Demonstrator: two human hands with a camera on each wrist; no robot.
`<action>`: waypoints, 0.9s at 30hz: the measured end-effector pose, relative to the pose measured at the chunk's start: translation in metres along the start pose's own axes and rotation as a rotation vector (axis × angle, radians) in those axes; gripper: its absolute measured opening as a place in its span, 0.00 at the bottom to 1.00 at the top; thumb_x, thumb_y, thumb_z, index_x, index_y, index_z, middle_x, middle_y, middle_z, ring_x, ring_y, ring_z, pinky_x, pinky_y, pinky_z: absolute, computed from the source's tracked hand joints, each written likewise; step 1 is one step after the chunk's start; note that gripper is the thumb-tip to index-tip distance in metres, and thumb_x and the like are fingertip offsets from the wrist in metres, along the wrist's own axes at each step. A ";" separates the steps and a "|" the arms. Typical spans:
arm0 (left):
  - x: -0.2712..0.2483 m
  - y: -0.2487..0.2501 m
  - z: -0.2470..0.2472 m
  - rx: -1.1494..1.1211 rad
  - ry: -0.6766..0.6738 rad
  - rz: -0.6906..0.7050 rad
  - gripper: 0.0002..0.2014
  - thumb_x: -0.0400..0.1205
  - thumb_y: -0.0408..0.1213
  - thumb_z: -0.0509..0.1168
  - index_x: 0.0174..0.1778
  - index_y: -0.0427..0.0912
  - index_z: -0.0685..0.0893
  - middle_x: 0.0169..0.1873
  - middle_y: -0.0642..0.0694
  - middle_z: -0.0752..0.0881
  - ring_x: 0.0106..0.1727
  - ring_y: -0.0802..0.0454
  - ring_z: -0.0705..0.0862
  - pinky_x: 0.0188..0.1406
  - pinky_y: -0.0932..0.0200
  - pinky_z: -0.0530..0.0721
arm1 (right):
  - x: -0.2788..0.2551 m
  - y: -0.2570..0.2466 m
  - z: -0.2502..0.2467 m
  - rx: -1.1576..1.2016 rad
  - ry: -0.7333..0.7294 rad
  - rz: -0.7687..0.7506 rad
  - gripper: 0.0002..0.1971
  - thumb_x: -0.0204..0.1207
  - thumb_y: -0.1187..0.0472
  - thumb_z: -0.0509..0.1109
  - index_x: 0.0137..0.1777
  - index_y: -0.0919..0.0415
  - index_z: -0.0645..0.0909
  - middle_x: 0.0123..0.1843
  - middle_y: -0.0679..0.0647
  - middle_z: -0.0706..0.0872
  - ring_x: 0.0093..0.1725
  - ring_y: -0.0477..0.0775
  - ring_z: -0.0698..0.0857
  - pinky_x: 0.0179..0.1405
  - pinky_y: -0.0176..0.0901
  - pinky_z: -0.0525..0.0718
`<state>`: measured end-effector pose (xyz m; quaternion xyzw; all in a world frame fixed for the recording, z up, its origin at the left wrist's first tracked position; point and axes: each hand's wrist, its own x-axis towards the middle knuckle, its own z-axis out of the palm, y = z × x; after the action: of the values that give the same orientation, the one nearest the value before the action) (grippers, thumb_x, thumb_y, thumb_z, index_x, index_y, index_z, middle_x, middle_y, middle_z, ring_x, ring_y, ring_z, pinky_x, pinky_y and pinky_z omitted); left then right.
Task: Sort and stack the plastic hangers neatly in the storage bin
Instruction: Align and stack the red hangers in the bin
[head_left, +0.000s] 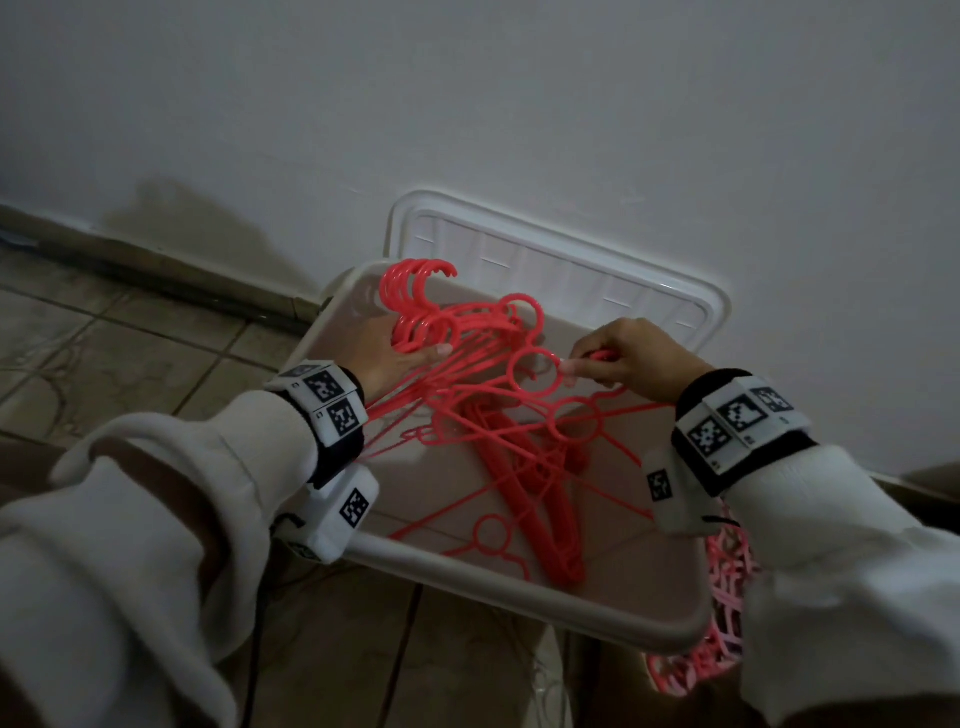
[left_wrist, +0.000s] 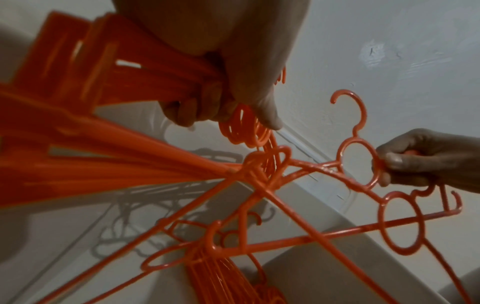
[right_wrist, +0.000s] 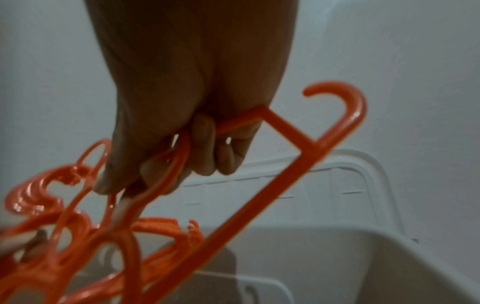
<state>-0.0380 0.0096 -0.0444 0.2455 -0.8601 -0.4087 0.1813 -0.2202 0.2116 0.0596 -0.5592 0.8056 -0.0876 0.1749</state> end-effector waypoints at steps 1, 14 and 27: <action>0.001 -0.002 0.001 0.007 0.001 -0.014 0.22 0.71 0.62 0.66 0.56 0.56 0.82 0.47 0.57 0.89 0.50 0.57 0.87 0.57 0.48 0.84 | 0.001 0.001 0.003 -0.037 -0.011 -0.012 0.15 0.75 0.49 0.68 0.44 0.60 0.88 0.28 0.50 0.83 0.29 0.39 0.79 0.36 0.32 0.73; -0.004 -0.001 -0.003 -0.030 -0.027 -0.082 0.15 0.75 0.55 0.68 0.53 0.53 0.85 0.45 0.54 0.90 0.48 0.56 0.88 0.59 0.48 0.83 | 0.008 0.001 0.019 -0.165 -0.002 -0.013 0.23 0.77 0.44 0.64 0.23 0.53 0.69 0.22 0.46 0.78 0.29 0.50 0.81 0.47 0.48 0.83; -0.008 0.020 0.005 -0.031 -0.197 -0.165 0.25 0.69 0.62 0.70 0.49 0.44 0.86 0.45 0.47 0.90 0.49 0.49 0.87 0.61 0.48 0.82 | 0.015 -0.025 0.013 0.121 -0.095 -0.122 0.12 0.75 0.54 0.71 0.35 0.46 0.71 0.34 0.44 0.84 0.30 0.35 0.82 0.40 0.34 0.79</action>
<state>-0.0395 0.0276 -0.0326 0.2711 -0.8443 -0.4575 0.0657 -0.1983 0.1897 0.0532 -0.5991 0.7540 -0.1200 0.2410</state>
